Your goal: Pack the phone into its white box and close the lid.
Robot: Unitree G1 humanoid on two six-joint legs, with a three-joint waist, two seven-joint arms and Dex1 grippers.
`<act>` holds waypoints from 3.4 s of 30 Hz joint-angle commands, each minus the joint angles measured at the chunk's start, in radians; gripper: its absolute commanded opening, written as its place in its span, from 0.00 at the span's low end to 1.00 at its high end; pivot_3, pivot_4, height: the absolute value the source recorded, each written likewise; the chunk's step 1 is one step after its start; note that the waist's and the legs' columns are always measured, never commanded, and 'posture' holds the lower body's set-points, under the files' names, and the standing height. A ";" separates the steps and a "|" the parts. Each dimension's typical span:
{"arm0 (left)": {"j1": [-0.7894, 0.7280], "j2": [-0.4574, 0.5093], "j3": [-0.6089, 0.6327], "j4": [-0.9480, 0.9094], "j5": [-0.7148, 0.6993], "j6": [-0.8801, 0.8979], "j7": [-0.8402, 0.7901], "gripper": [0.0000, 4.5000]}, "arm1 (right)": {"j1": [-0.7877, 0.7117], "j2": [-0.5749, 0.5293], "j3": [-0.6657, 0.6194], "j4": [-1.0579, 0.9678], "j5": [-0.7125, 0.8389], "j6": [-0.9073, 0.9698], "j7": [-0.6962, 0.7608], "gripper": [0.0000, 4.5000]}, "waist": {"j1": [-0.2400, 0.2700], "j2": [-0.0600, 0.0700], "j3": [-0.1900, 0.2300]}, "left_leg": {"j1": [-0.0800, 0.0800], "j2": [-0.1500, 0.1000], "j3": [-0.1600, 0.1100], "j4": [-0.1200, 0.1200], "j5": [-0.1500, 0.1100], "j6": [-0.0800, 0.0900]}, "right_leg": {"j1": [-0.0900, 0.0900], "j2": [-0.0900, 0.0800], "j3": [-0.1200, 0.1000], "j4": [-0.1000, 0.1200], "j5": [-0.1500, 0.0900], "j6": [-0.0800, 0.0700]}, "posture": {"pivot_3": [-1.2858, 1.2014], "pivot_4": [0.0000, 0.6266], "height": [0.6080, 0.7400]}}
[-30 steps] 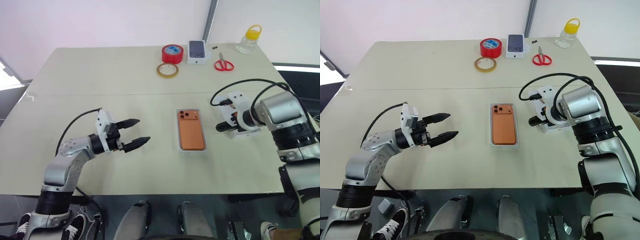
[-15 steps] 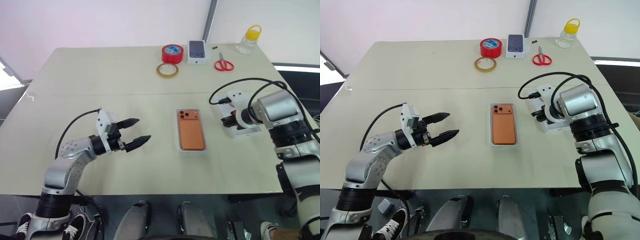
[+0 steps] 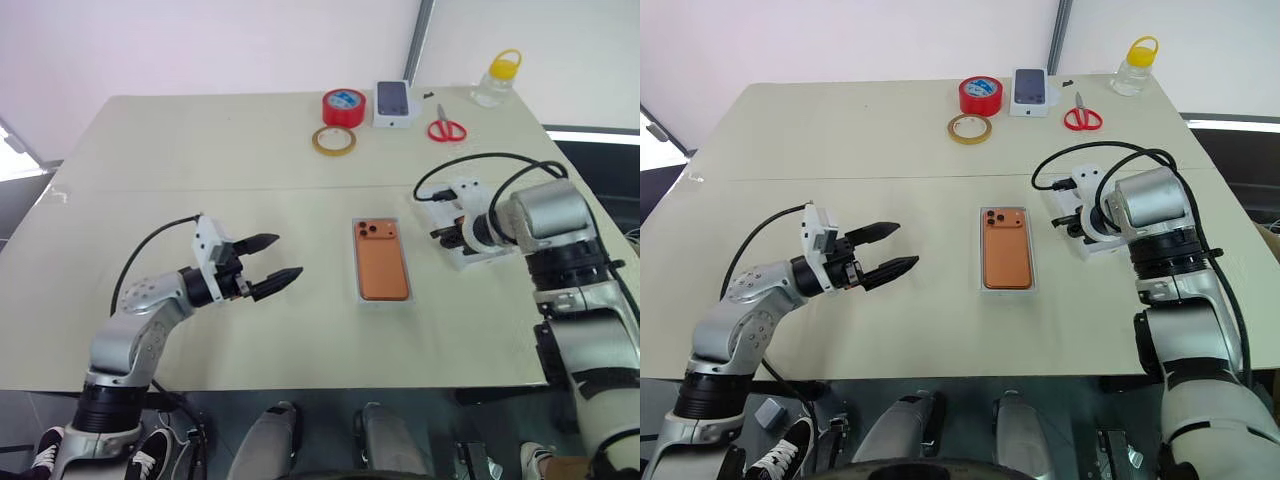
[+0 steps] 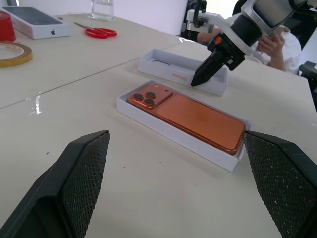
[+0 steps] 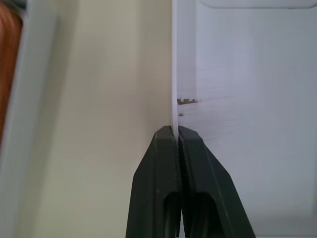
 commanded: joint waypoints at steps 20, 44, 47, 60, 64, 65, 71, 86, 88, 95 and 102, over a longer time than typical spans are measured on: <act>-0.087 -0.023 0.044 0.023 -0.038 0.028 0.078 1.00 | 0.124 0.566 -0.695 -0.389 0.916 0.157 -0.298 0.01 | 0.004 0.003 0.002 | 0.000 0.001 -0.001 -0.004 0.002 -0.003 | -0.003 0.000 0.001 0.001 0.001 -0.001 | 0.52 0.24 1.00; -0.024 -0.116 -0.008 -0.012 -0.041 0.038 0.154 0.02 | 0.555 0.302 -0.118 -0.551 1.771 -0.367 -0.933 0.00 | -0.021 0.003 0.002 | 0.001 0.002 0.000 -0.004 0.002 -0.002 | -0.001 0.002 0.001 0.001 0.001 -0.001 | 0.52 0.24 1.00; -0.014 -0.133 -0.038 0.000 -0.007 0.022 0.175 0.01 | 0.547 0.280 -0.094 -0.533 1.771 -0.406 -0.938 0.00 | -0.022 0.002 0.002 | 0.001 0.002 0.000 -0.004 0.002 -0.002 | -0.001 0.002 0.001 0.001 0.001 -0.001 | 0.52 0.24 1.00; -0.121 -0.295 -0.119 0.134 0.068 -0.029 0.217 0.00 | 0.538 0.213 -0.082 -0.469 1.712 -0.499 -0.868 0.29 | -0.013 0.002 0.003 | 0.001 0.002 0.000 -0.004 0.002 -0.002 | 0.000 0.002 0.000 0.000 0.001 -0.001 | 0.52 0.24 1.00; -0.148 -0.327 -0.138 0.174 0.092 -0.047 0.213 0.00 | 0.552 0.162 -0.103 -0.489 1.691 -0.490 -0.828 0.75 | -0.008 0.001 0.003 | 0.001 0.002 0.000 -0.003 0.002 -0.002 | 0.000 0.002 0.000 0.000 0.001 -0.001 | 0.52 0.24 1.00; -0.157 -0.339 -0.141 0.184 0.090 -0.046 0.211 0.00 | 0.557 0.123 -0.115 -0.508 1.674 -0.471 -0.789 0.86 | -0.004 0.001 0.003 | 0.001 0.002 0.000 -0.003 0.002 -0.002 | 0.000 0.002 0.000 0.000 0.001 -0.001 | 0.52 0.24 1.00; -0.190 -0.389 -0.180 0.241 0.109 -0.062 0.195 0.00 | 0.591 -0.101 -0.212 -0.509 1.541 -0.422 -0.574 0.86 | 0.009 -0.001 0.004 | 0.000 0.001 0.000 -0.001 0.001 0.000 | 0.002 0.002 -0.001 -0.001 0.000 0.000 | 0.52 0.24 1.00; -0.270 -0.461 -0.207 0.399 0.153 -0.115 0.135 0.00 | 0.621 -0.282 -0.037 -0.593 0.669 -0.700 -0.179 0.22 | 0.010 -0.003 0.007 | 0.000 0.001 0.000 0.002 -0.001 0.003 | 0.003 0.002 -0.001 -0.002 -0.001 0.002 | 0.52 0.24 1.00; -0.262 -0.445 -0.198 0.384 0.152 -0.108 0.137 0.00 | 0.620 -0.262 -0.024 -0.567 0.598 -0.740 -0.152 0.00 | 0.009 -0.004 0.007 | 0.000 0.000 0.000 0.002 -0.001 0.003 | 0.003 0.002 -0.002 -0.002 -0.001 0.002 | 0.52 0.24 1.00; -0.184 -0.345 -0.149 0.171 0.094 0.008 0.163 0.00 | 0.635 -0.252 0.076 -0.622 0.363 -0.871 0.016 0.00 | 0.008 -0.004 0.007 | 0.000 0.001 0.000 0.002 -0.001 0.002 | 0.003 0.002 -0.001 -0.001 -0.001 0.002 | 0.52 0.24 1.00; -0.033 -0.192 -0.119 0.004 0.080 0.135 0.195 0.00 | 0.607 -0.212 0.073 -0.602 0.267 -0.923 0.116 0.00 | 0.009 -0.004 0.007 | 0.000 0.001 -0.001 0.002 -0.001 0.002 | 0.003 0.001 -0.001 -0.001 -0.001 0.002 | 0.52 0.24 1.00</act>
